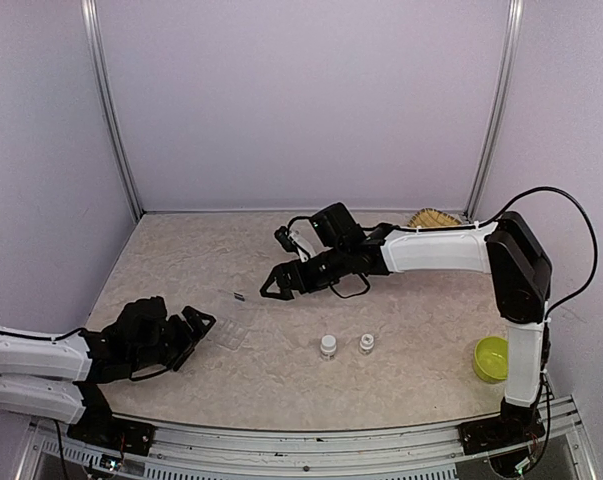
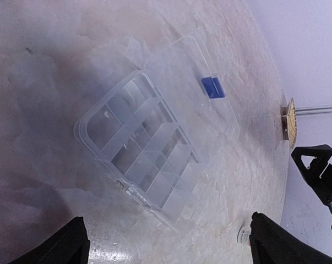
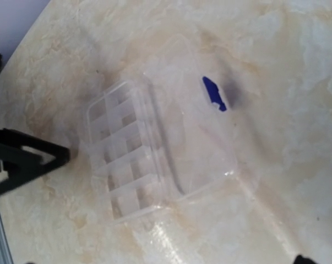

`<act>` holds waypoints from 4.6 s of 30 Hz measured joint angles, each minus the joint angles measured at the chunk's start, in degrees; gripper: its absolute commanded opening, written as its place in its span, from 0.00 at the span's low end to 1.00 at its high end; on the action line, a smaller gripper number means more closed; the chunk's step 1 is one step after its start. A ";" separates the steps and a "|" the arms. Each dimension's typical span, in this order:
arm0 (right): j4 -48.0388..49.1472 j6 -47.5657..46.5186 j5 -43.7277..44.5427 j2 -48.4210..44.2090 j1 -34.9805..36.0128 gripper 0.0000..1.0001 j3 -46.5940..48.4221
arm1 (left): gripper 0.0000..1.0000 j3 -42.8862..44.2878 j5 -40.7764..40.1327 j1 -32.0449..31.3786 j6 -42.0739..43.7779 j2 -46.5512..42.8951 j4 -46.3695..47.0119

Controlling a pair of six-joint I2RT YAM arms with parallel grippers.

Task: Sort the pills into containers
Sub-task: Place the pill container at the center of the board, then adjust the pill container at the center of the board, then pick up the pill bottle from the center of the board.

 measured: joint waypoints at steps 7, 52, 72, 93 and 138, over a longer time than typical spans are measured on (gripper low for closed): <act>-0.37 -0.57 -0.04 0.76 0.00 1.00 0.48 | 0.99 -0.24 -3.52 4.24 3.45 -10.25 -4.33; -3.52 -3.85 2.67 -2.03 -2.51 1.00 -1.68 | 0.74 0.26 10.03 5.79 11.61 19.34 24.22; -3.48 -5.57 7.93 -11.98 -6.84 1.00 -10.91 | 0.62 9.31 13.66 2.91 6.58 37.90 38.47; -1.49 -8.26 10.64 -19.93 -13.27 1.00 -20.79 | 0.99 14.91 1.09 2.27 19.67 12.76 13.07; 21.90 -14.56 26.95 -48.65 -15.82 1.00 -48.17 | 0.99 22.27 10.97 -0.61 56.94 3.37 3.21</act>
